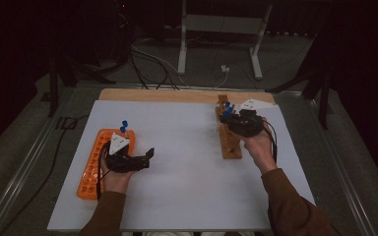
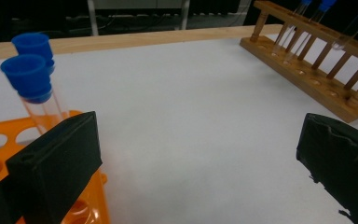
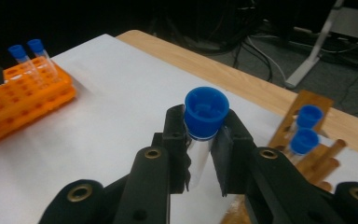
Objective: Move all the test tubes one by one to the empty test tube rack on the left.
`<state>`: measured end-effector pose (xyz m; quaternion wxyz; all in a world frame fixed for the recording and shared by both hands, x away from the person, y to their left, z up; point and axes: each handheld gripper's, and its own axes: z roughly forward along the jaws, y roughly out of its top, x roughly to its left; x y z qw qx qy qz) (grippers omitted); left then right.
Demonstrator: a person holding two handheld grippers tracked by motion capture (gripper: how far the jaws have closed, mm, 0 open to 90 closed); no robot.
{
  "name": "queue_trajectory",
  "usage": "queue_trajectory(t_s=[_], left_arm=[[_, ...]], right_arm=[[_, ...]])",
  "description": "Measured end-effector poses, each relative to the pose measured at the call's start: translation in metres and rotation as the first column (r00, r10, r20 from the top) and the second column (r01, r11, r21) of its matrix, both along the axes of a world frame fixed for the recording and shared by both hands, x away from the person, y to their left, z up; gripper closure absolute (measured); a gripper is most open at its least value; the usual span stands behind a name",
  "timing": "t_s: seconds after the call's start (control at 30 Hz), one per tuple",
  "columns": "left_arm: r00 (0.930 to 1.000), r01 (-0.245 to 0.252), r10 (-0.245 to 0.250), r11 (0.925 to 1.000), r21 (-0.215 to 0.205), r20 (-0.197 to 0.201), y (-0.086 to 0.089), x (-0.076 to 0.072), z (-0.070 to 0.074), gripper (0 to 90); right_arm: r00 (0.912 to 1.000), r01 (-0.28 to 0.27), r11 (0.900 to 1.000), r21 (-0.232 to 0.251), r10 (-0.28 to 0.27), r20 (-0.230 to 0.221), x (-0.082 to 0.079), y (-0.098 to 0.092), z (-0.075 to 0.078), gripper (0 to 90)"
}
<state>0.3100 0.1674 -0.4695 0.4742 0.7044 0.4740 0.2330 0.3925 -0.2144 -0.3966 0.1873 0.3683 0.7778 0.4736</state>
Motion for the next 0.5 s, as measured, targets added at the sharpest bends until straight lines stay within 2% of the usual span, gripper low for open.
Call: queue_trajectory(t_s=[0.17, 0.5], left_arm=[[0.9998, 0.004, -0.004, 1.0, -0.008, 0.02, -0.005, 0.0, 0.005, 0.8], [0.9971, 0.052, -0.052, 0.9986, -0.004, 0.056, -0.022, -0.001, 0.016, 1.2]], right_arm=[[0.9997, -0.022, 1.0, 0.019, 0.022, -0.014, -0.003, 0.007, 0.0, 76.5], [0.9972, -0.064, 0.998, 0.002, 0.064, -0.037, -0.008, 0.031, -0.003, 76.4]])
